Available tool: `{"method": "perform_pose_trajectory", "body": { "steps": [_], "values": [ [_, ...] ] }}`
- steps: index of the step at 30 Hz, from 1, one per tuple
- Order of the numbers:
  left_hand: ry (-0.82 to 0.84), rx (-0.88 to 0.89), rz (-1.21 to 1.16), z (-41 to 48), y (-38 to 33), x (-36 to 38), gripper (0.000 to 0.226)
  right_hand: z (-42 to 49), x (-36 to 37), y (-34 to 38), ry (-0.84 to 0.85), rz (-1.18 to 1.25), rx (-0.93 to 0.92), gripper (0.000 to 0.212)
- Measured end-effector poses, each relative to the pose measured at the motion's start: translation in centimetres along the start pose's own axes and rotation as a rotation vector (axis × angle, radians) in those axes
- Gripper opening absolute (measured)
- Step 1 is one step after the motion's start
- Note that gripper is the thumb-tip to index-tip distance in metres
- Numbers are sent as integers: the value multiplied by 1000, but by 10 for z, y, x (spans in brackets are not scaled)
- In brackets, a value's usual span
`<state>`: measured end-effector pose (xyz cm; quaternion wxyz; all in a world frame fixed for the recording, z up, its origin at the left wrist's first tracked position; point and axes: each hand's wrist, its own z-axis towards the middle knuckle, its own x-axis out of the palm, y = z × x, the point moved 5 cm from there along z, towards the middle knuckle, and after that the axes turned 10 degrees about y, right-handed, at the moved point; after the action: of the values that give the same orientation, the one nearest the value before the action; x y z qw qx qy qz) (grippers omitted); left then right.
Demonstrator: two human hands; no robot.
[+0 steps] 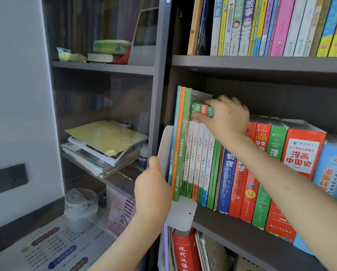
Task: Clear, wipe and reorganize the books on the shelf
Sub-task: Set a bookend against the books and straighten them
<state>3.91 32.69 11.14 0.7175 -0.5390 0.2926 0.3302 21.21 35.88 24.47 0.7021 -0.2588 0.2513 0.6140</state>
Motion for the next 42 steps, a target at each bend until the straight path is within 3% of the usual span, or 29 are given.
{"method": "perform_pose_trajectory", "body": {
  "steps": [4,11,18,25,28,30,35,39,42],
  "values": [
    [-31,20,-10,2,2,0,22,3,0,0,-25,-9,-34,52],
    [-79,30,-32,1,1,2,21,6,1,8,-237,-58,-125,41],
    [-238,-26,-314,-2,7,25,21,8,-5,8,-154,-41,-136,43],
    [-408,-18,-349,4,5,34,25,8,-3,10,-174,-34,-216,33],
    [-372,-13,-343,2,6,34,24,-21,-4,26,-335,-80,-439,13],
    [-317,-24,-342,0,8,35,22,-42,6,33,-311,-85,-554,12],
    [-236,-40,-341,1,8,31,23,-10,-9,25,-214,113,-95,23],
    [-187,-31,-348,-1,4,25,22,26,-6,27,166,56,11,26],
    [-160,-19,-351,-2,3,21,20,24,-3,24,158,15,47,25]
  ]
}}
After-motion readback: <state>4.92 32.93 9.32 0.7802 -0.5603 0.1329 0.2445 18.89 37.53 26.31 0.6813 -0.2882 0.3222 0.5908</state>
